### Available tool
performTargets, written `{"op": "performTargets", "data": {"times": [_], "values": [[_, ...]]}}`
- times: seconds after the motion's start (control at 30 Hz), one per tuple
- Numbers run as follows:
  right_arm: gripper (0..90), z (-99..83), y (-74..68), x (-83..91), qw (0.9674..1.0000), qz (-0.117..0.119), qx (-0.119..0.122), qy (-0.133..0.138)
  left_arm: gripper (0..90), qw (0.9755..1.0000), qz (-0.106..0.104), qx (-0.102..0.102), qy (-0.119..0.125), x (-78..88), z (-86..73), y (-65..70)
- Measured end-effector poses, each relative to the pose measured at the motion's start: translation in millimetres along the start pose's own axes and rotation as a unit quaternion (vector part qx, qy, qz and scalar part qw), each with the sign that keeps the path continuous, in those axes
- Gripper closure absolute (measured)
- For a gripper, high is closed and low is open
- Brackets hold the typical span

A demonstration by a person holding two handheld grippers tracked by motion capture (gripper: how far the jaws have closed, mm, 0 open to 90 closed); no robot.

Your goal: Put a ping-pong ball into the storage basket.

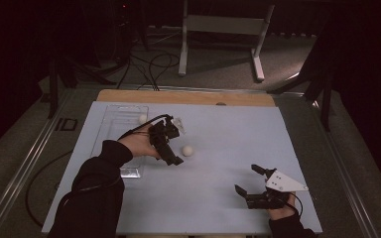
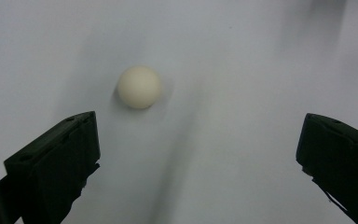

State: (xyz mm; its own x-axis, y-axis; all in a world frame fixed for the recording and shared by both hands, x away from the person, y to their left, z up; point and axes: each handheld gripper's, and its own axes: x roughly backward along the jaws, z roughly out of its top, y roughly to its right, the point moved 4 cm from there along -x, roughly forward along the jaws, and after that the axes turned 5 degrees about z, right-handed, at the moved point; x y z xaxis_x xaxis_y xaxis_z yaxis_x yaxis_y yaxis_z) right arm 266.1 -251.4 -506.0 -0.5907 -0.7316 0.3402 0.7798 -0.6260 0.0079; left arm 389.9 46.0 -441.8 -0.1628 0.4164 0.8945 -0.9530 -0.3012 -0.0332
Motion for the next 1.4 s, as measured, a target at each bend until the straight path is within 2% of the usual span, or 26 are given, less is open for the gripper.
{"op": "performTargets", "data": {"times": [0.37, 0.53, 0.7, 0.93, 1.03, 1.13, 1.23, 1.4], "values": [[8.8, 0.0, 0.5, 1.7, 1.0000, -0.002, 0.000, 0.002, 0.4, 0.9999, 0.008, 0.009, -0.006, -12.7, 6.3, -6.6], [8.8, -0.2, -0.3, 1.7, 1.0000, 0.000, -0.001, 0.002, 1.2, 0.9995, 0.020, 0.008, -0.021, -21.1, 9.3, -7.8], [8.8, -0.7, 0.2, 1.9, 1.0000, 0.000, -0.002, 0.002, 1.2, 0.9993, 0.018, 0.021, -0.023, -27.6, 11.7, -9.7], [8.8, -0.5, -0.3, 1.7, 1.0000, 0.001, -0.002, 0.001, 1.5, 0.9991, 0.018, 0.028, -0.028, -32.7, 12.9, -12.5], [8.8, -0.7, 0.0, 1.7, 1.0000, 0.000, -0.002, 0.001, 1.6, 0.9986, 0.023, 0.037, -0.029, -37.5, 13.7, -15.6], [8.8, -0.7, 0.2, 1.8, 1.0000, 0.000, -0.003, 0.001, 1.7, 0.9986, 0.019, 0.042, -0.027, -38.8, 13.9, -16.0], [8.8, -0.6, 0.1, 1.9, 1.0000, 0.000, -0.003, 0.002, 2.5, 0.9978, 0.027, 0.050, -0.033, -47.1, 13.4, -20.2], [8.8, -1.0, 0.3, 1.9, 1.0000, 0.001, -0.004, 0.001, 3.0, 0.9976, 0.023, 0.057, -0.031, -51.9, 13.7, -20.8]]}}
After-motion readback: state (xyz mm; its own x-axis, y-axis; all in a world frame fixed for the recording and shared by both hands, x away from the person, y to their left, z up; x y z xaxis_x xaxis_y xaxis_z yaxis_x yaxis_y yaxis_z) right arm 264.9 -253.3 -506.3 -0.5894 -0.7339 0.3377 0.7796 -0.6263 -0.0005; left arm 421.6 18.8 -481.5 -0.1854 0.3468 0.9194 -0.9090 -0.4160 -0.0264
